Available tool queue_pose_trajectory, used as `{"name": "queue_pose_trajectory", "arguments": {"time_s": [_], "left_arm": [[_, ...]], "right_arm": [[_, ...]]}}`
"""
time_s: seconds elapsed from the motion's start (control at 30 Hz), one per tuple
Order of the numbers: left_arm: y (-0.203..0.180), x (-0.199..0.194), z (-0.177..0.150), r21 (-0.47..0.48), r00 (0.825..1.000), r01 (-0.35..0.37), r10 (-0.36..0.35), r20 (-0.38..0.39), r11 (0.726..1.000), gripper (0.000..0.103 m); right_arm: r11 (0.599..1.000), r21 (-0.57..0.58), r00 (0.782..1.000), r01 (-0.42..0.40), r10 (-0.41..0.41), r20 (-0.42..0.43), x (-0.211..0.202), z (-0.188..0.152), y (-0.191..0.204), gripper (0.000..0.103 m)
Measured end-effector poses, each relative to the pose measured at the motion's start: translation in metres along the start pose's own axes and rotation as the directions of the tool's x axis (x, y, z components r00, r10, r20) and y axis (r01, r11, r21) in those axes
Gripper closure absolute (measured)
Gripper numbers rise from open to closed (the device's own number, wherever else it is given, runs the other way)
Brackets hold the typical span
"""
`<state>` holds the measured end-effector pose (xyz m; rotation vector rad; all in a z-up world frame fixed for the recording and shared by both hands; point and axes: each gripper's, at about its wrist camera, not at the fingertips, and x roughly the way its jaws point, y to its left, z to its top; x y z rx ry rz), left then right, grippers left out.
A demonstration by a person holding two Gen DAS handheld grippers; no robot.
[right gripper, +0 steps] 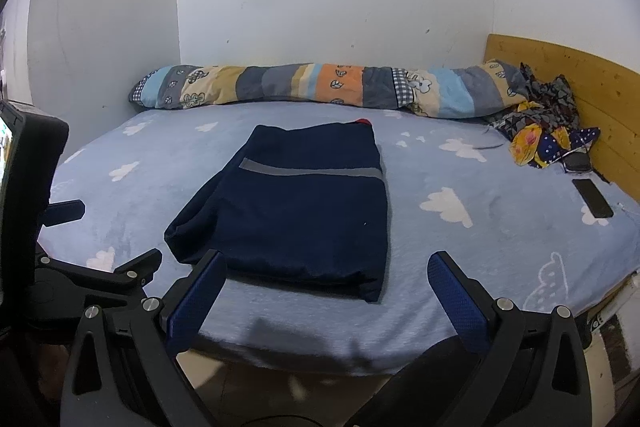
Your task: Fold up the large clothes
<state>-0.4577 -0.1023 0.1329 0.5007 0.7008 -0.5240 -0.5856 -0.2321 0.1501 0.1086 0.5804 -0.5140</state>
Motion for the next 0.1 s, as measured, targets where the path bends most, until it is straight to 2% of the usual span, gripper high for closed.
{"name": "queue_pose_trajectory", "arguments": {"time_s": [0.1], "left_arm": [[0.0038,-0.0030,-0.0004,-0.003,1.000,0.010,-0.010,0.007,1.000,0.000]], "right_arm": [[1.000,-0.001,1.000,0.007,-0.007,0.009,-0.0057,0.0007,-0.0010,0.001]]}}
